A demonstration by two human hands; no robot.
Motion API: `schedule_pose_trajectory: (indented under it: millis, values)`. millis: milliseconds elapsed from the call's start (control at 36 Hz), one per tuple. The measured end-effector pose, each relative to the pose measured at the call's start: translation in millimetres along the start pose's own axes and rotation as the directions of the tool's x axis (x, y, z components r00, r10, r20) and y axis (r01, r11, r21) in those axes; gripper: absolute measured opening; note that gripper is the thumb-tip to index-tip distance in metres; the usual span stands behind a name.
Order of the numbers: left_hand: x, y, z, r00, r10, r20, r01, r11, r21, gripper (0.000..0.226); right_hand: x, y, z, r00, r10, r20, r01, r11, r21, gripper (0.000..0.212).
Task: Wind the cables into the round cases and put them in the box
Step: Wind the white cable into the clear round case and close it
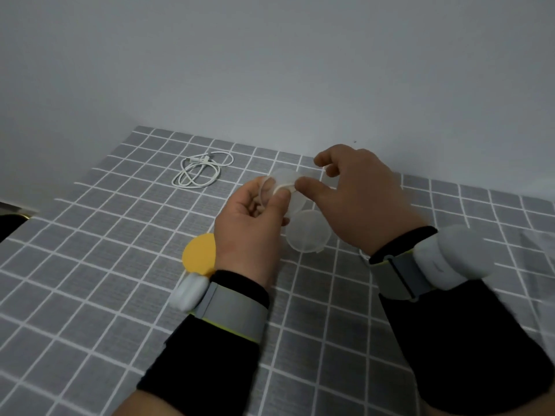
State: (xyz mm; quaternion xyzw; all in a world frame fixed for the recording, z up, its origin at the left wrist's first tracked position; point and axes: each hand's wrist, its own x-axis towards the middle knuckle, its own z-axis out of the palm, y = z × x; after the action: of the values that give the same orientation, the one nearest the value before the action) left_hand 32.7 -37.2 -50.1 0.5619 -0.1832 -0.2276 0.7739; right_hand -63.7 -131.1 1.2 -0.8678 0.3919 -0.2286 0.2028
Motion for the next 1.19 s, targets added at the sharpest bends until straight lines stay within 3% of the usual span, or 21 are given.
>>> schedule_pose_trajectory:
  millis: [194, 389, 611, 806, 972, 1194]
  values:
    - [4.1, -1.9, -2.2, 0.996, -0.079, -0.045, 0.072, 0.988, -0.139, 0.024, -2.1, -3.6, 11.8, 0.992, 0.109, 0.067, -0.120, 0.972, 0.202, 0.046]
    - [3.3, 1.1, -2.4, 0.991, -0.132, 0.021, 0.132, 0.950, -0.284, 0.016, -1.0, -5.5, 21.6, 0.994, 0.083, 0.075, -0.108, 0.884, 0.455, 0.011]
    - [0.5, 3.5, -0.3, 0.988, -0.121, 0.091, 0.138, 0.966, -0.218, 0.017, 3.2, 0.8, 16.7, 0.999, -0.036, 0.028, 0.025, 0.946, 0.324, 0.009]
    - [-3.4, 3.6, 2.2, 0.984, -0.060, 0.167, 0.068, 0.997, -0.041, 0.024, 5.0, 6.0, -5.7, 0.970, -0.200, 0.136, 0.184, 0.975, 0.126, 0.011]
    - [-3.0, -1.3, 1.0, 0.983, 0.003, 0.183, -0.021, 0.995, 0.098, 0.024, 2.7, 6.9, -18.7, 0.961, -0.212, 0.179, 0.208, 0.977, 0.041, 0.007]
    - [-4.5, -2.5, 2.2, 0.966, -0.008, 0.257, -0.042, 0.981, 0.188, 0.025, 3.5, 6.5, -20.6, 0.966, -0.244, 0.089, 0.244, 0.970, 0.018, 0.009]
